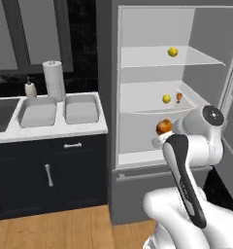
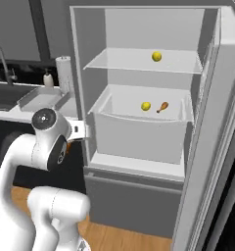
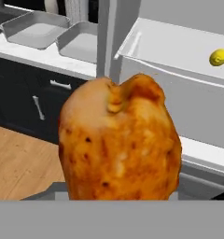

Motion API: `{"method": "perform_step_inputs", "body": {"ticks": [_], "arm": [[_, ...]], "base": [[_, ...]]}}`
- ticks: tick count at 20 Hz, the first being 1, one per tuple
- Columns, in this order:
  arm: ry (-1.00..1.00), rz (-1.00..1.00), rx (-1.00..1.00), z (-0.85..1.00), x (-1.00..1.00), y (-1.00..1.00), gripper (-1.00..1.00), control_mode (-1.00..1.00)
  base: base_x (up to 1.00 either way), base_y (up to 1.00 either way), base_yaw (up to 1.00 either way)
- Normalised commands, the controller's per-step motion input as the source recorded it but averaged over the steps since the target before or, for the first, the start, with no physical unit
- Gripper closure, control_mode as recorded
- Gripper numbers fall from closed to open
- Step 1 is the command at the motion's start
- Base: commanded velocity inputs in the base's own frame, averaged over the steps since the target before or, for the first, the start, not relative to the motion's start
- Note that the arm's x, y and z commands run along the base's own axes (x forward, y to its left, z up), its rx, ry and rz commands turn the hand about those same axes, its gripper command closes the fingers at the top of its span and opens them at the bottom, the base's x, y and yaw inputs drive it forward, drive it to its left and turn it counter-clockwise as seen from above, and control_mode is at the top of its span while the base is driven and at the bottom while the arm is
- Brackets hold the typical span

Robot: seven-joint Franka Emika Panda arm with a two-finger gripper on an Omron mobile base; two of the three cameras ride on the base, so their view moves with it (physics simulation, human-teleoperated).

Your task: Place one lemon and one chicken drumstick in each tupperware on the nearby counter, to pack two identical lunches.

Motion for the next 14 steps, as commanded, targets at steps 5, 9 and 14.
{"method": "perform_step_inputs", "body": {"ticks": [5,9,14], "arm": [[0.00,0.00,0.00,0.00,0.00,0.00,1.00,1.00],[0.00,0.00,0.00,0.00,0.00,0.00,1.00,1.00],[0.00,0.00,0.00,0.00,0.00,0.00,1.00,1.00]], "base": [[0.24,1.00,0.04],[0.86,1.00,0.00],[1.00,1.00,-0.07]]}}
